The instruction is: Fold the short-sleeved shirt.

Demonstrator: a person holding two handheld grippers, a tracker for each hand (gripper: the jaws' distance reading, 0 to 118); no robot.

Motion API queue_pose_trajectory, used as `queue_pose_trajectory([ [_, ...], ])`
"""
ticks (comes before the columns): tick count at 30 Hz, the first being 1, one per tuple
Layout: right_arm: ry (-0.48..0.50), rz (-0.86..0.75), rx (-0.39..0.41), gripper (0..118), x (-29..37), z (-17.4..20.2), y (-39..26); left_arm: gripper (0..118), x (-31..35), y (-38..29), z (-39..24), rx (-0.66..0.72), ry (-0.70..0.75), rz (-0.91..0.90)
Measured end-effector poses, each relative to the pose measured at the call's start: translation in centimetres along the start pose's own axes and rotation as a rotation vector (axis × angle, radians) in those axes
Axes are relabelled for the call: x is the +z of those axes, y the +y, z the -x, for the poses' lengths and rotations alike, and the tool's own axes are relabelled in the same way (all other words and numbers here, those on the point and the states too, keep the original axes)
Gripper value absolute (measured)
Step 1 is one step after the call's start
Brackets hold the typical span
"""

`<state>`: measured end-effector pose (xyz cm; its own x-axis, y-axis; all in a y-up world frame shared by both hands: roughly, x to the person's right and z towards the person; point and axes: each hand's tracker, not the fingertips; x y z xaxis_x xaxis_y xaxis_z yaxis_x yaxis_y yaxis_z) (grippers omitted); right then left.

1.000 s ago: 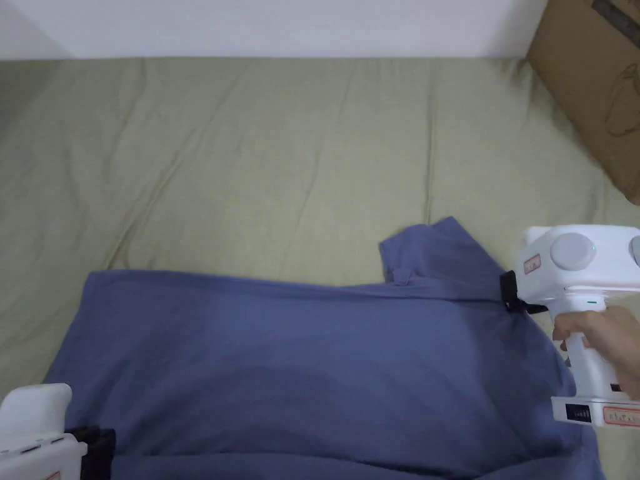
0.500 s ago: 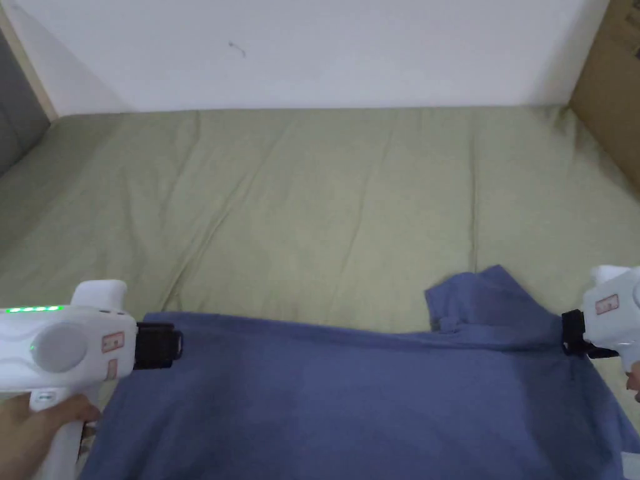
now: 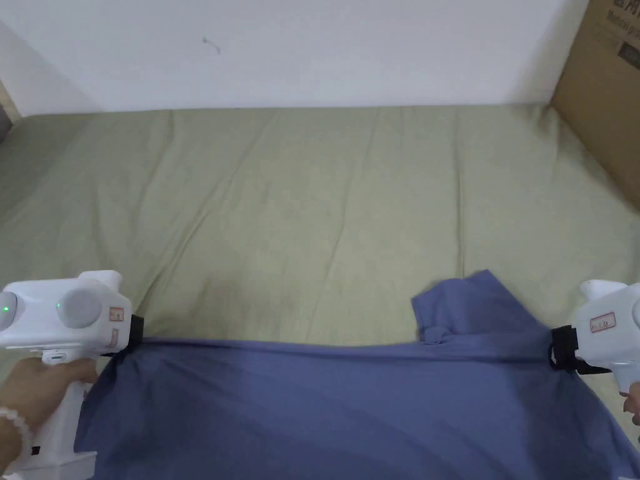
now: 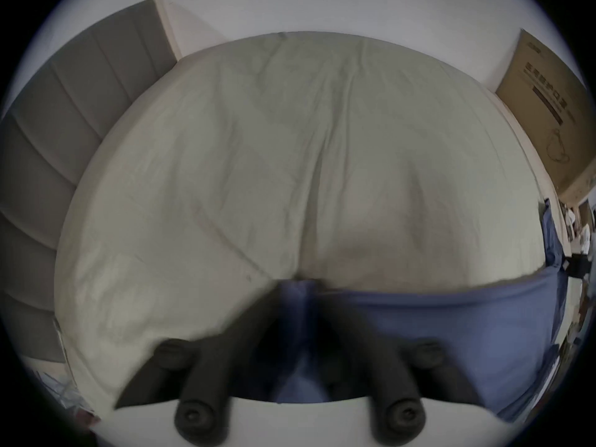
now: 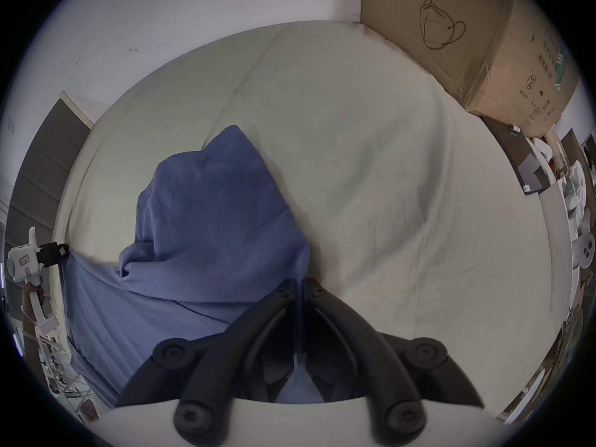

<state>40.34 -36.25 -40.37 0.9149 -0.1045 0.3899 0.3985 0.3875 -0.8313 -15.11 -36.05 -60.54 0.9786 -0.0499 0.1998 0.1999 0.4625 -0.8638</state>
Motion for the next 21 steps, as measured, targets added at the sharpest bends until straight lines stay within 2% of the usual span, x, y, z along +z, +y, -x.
queue_pose_trajectory([
  [3,0.014,-0.028,-0.005,3,1.9,0.3,-0.1,2,2.2,-0.2,-0.5,-0.015,-0.011,-0.028],
  [8,0.072,-0.095,0.039,3,7.8,0.2,-0.8,2,8.6,-1.2,0.1,-0.022,-0.056,-0.129],
  [11,0.057,-0.164,0.081,3,12.4,0.1,-2.5,2,13.4,-3.1,1.1,-0.034,-0.067,-0.203],
  [16,0.072,-0.204,0.110,3,18.5,-0.9,-8.5,2,20.3,-9.9,3.3,-0.020,-0.084,-0.272],
  [21,0.049,-0.116,0.139,3,19.2,-1.7,-17.5,2,21.5,-17.9,4.2,-0.017,-0.069,-0.213],
])
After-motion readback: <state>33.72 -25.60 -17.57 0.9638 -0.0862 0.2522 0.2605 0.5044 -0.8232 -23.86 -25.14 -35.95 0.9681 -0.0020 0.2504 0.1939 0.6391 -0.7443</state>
